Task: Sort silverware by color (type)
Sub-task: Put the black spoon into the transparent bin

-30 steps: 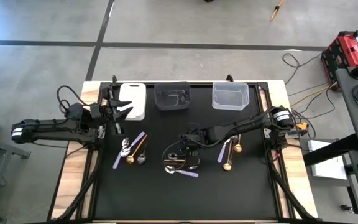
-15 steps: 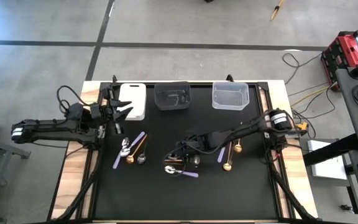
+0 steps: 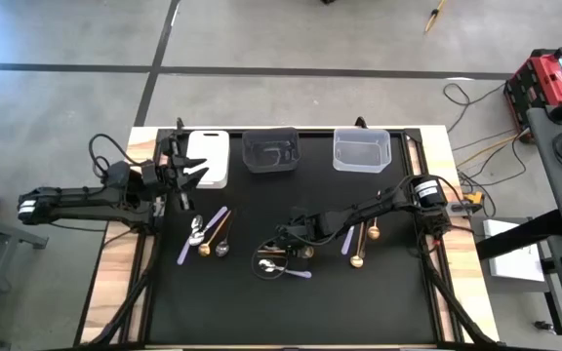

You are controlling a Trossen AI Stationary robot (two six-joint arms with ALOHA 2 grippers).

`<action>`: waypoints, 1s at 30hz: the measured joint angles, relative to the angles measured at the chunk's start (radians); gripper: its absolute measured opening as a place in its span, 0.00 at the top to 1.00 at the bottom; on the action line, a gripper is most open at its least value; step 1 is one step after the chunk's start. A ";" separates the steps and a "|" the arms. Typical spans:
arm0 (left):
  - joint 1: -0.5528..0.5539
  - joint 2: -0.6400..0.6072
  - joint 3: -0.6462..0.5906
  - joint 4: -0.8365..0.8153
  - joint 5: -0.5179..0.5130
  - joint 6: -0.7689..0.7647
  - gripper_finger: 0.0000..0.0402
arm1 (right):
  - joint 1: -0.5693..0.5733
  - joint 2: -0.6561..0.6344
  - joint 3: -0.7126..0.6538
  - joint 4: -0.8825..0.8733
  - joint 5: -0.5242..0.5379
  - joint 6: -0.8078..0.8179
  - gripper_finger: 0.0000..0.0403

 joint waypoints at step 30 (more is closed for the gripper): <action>0.000 0.000 0.000 0.001 0.001 0.000 0.81 | -0.014 -0.002 -0.085 0.056 0.000 0.017 0.71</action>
